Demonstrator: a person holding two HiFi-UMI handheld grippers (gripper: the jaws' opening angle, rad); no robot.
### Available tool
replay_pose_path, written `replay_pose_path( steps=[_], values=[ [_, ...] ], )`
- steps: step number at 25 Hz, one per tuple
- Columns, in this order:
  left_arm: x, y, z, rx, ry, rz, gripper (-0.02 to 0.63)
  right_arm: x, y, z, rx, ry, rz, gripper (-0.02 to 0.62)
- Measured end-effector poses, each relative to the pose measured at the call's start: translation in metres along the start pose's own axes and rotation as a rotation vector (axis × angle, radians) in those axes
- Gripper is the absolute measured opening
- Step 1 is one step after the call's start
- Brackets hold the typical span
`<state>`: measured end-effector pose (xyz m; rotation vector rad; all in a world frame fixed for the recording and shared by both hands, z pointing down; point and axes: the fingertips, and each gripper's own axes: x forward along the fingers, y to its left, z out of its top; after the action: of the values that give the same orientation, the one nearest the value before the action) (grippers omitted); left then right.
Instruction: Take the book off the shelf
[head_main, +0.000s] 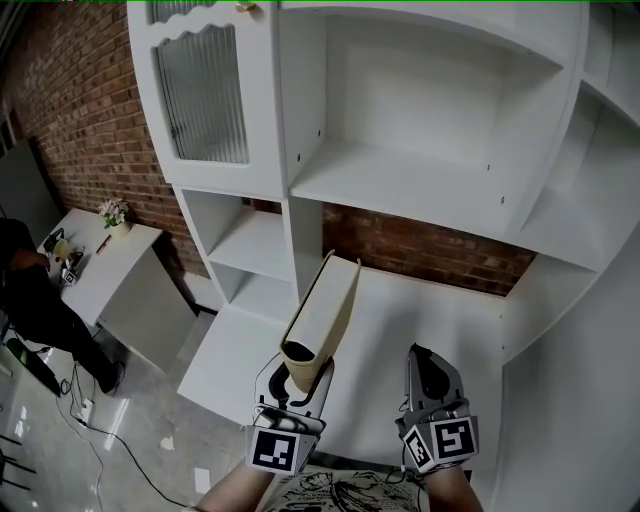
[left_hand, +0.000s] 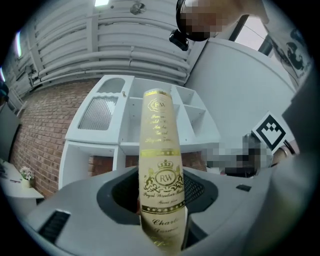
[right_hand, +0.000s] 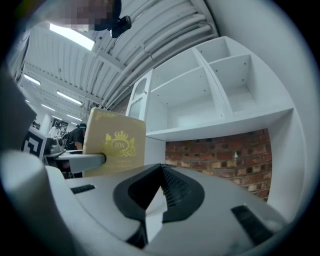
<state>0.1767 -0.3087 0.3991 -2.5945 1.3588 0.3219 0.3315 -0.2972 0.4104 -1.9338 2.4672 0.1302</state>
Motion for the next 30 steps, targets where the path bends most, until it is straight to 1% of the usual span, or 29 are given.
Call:
replay_pose_path(
  steps=[3, 7, 14, 22, 30],
  values=[
    [0.000, -0.004, -0.012, -0.005, 0.030, -0.015, 0.210, 0.000, -0.001, 0.001, -0.029, -0.001, -0.004, 0.000],
    [0.005, -0.005, -0.017, -0.012, 0.042, -0.023, 0.210, 0.001, -0.002, 0.001, -0.046, -0.006, -0.009, 0.000],
    [0.016, -0.006, -0.017, -0.020, 0.044, -0.033, 0.210, 0.001, -0.004, -0.001, -0.042, 0.011, -0.008, 0.000],
    [0.025, -0.011, -0.017, -0.006, 0.052, -0.054, 0.210, -0.002, -0.011, -0.006, -0.017, 0.021, -0.021, 0.000],
    [0.029, -0.012, -0.019, -0.010, 0.063, -0.050, 0.210, -0.005, -0.018, -0.011, -0.010, 0.027, -0.026, 0.000]
  ],
)
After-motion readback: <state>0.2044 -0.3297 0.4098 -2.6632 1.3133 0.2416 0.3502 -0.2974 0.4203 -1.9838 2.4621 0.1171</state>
